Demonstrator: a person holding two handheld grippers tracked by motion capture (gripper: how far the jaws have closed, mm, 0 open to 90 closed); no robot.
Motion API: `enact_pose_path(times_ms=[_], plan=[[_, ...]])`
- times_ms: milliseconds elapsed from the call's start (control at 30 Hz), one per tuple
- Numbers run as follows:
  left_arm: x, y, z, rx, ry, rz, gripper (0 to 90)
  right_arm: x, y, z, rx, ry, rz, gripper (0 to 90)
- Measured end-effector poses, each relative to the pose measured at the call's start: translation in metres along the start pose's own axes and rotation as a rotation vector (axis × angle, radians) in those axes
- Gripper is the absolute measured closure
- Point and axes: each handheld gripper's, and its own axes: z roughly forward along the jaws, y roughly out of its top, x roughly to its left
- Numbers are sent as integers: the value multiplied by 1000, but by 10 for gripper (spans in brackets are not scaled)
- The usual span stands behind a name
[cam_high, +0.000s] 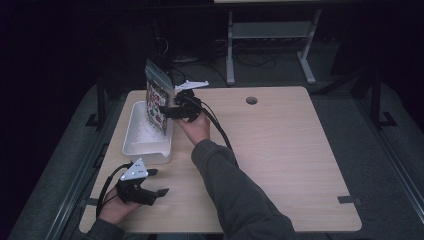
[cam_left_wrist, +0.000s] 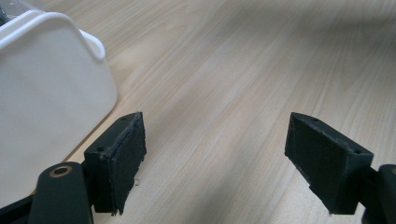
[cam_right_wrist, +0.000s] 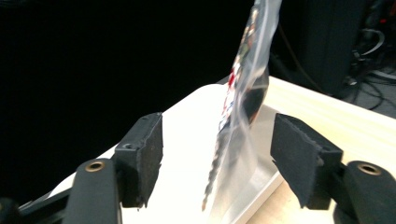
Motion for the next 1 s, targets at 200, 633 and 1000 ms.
enact_pose_path(times_ms=[200,633,1000], plan=[[-1,0,0,-6,-3,-8,198,-3,-7,-18,9,47,-3,311],[-2,0,2,-8,-7,-17,199,-21,-31,-68,35,81,13,269],[-2,0,3,-9,-10,-19,199,-35,-44,-115,54,63,-7,257]])
